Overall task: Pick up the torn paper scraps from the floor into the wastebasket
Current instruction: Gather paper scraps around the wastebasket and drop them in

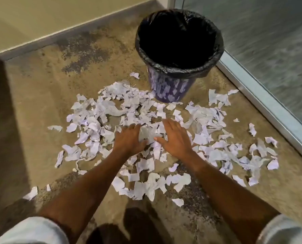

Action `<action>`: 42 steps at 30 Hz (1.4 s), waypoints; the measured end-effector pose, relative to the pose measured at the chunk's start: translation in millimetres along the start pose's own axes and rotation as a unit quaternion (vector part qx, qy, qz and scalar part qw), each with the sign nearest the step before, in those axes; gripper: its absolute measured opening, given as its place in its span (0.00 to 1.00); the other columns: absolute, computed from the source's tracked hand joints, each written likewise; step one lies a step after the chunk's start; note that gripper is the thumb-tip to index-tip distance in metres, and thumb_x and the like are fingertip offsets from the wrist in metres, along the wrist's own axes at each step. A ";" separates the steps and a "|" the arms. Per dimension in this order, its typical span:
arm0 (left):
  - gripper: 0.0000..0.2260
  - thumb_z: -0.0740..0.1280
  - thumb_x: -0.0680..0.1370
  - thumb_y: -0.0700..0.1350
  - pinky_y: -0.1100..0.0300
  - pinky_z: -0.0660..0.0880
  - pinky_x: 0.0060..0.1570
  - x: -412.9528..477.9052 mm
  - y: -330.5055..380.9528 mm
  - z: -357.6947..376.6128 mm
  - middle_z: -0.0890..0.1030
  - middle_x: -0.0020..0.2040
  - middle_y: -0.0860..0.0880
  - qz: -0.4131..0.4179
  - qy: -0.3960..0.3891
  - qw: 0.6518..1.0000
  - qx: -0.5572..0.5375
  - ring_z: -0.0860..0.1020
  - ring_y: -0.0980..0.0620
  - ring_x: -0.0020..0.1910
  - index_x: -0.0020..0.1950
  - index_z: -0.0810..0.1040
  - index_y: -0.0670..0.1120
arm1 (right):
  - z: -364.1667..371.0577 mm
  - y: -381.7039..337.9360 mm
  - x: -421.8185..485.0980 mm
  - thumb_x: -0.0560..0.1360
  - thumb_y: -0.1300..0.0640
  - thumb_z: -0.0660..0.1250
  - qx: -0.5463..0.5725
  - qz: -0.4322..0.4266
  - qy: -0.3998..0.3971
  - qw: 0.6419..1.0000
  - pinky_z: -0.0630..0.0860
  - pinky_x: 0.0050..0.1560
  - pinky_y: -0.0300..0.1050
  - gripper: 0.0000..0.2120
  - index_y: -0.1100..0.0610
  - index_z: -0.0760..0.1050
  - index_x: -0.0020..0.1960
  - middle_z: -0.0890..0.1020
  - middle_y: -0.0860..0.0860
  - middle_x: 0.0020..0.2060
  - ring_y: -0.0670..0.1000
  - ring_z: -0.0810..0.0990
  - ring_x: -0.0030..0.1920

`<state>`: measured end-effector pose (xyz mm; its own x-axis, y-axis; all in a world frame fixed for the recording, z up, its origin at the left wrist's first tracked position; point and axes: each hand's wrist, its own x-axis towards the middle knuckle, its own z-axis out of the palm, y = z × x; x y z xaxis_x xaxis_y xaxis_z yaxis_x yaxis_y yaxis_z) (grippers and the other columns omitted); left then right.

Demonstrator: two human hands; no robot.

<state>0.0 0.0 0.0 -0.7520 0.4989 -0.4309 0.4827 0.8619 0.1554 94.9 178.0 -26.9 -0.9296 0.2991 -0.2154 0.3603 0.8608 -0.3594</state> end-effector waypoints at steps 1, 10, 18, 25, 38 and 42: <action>0.42 0.67 0.76 0.70 0.30 0.68 0.73 4.6 -1.9 3.8 0.62 0.84 0.46 -0.013 -0.010 1.000 -0.001 0.62 0.37 0.81 0.84 0.57 0.54 | 5.6 -1.3 2.6 0.79 0.35 0.68 -0.004 -0.020 0.003 1.000 0.67 0.78 0.59 0.38 0.52 0.62 0.83 0.66 0.52 0.81 0.57 0.64 0.80; 0.42 0.77 0.73 0.63 0.42 0.75 0.67 -3.2 -7.2 41.5 0.64 0.81 0.45 0.022 0.008 0.997 0.069 0.65 0.39 0.78 0.81 0.63 0.52 | 50.2 -19.2 -6.8 0.80 0.47 0.73 -0.042 -0.102 -0.033 0.993 0.72 0.73 0.53 0.33 0.47 0.66 0.82 0.69 0.49 0.80 0.55 0.69 0.77; 0.12 0.75 0.79 0.43 0.52 0.82 0.50 -21.5 -11.0 65.2 0.81 0.59 0.44 0.023 0.144 0.989 0.019 0.78 0.45 0.58 0.62 0.83 0.46 | 73.0 -22.0 -23.8 0.80 0.57 0.72 -0.040 -0.079 0.013 0.996 0.82 0.53 0.53 0.14 0.50 0.81 0.65 0.81 0.52 0.59 0.56 0.79 0.59; 0.16 0.72 0.79 0.34 0.55 0.80 0.55 -38.4 -12.9 33.3 0.85 0.62 0.45 -0.003 0.205 0.966 -0.158 0.83 0.47 0.58 0.66 0.85 0.46 | 46.1 -38.2 -28.1 0.79 0.61 0.73 0.130 0.019 0.051 0.990 0.81 0.49 0.41 0.10 0.51 0.86 0.59 0.86 0.49 0.52 0.51 0.84 0.49; 0.12 0.75 0.76 0.36 0.51 0.85 0.54 -38.0 44.5 -94.7 0.88 0.51 0.50 0.035 0.282 0.756 -0.589 0.86 0.49 0.52 0.58 0.87 0.46 | -112.4 -92.1 3.6 0.70 0.70 0.68 0.481 0.058 0.089 0.870 0.81 0.35 0.47 0.08 0.60 0.82 0.43 0.83 0.55 0.35 0.53 0.82 0.36; 0.15 0.75 0.74 0.34 0.47 0.85 0.55 -23.1 61.3 -154.3 0.88 0.51 0.49 0.051 0.292 0.735 -0.610 0.87 0.48 0.52 0.56 0.87 0.50 | -179.4 -96.4 23.0 0.65 0.68 0.69 0.525 0.047 0.098 0.844 0.79 0.37 0.47 0.10 0.59 0.85 0.43 0.86 0.57 0.35 0.52 0.83 0.35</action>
<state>-22.3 55.4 156.7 -0.9761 0.2142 0.0378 0.0559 0.0794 0.9953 24.8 175.7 165.7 -0.8510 0.4967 -0.1707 0.2078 0.0200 -0.9780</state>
